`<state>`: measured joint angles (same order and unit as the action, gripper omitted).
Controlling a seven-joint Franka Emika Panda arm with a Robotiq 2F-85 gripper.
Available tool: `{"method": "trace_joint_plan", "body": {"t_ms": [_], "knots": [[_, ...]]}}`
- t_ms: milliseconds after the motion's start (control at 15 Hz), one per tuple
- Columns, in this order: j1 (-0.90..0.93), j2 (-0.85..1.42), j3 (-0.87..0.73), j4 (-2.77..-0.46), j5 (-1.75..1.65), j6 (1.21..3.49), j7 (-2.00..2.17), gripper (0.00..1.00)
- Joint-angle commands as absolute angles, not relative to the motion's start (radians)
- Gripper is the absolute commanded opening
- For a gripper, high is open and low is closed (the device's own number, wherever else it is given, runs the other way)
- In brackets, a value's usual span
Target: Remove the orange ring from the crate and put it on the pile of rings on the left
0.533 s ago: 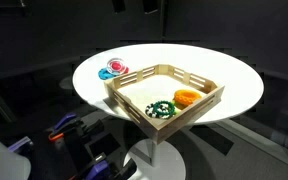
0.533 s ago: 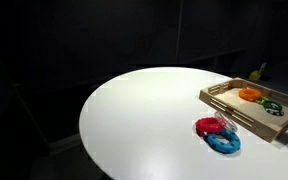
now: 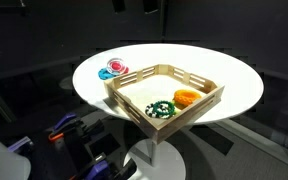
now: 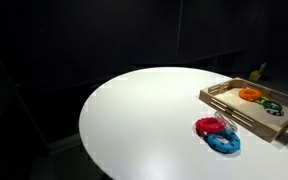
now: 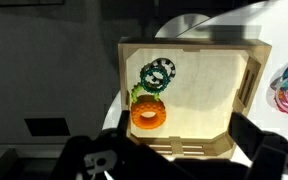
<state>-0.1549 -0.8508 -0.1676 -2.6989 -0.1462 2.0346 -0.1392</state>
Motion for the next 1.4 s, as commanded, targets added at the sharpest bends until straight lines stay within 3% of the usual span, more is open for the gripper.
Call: {"method": "trace_joint_plan", "body": {"t_ms": [0, 1333], "knots": [[-0.139, -0.788, -0.147, -2.637, -0.13, 2.034, -0.108, 1.0], [-0.102, -0.199, -0.077, -2.302, -0.102, 2.09, 0.007, 1.0]]}}
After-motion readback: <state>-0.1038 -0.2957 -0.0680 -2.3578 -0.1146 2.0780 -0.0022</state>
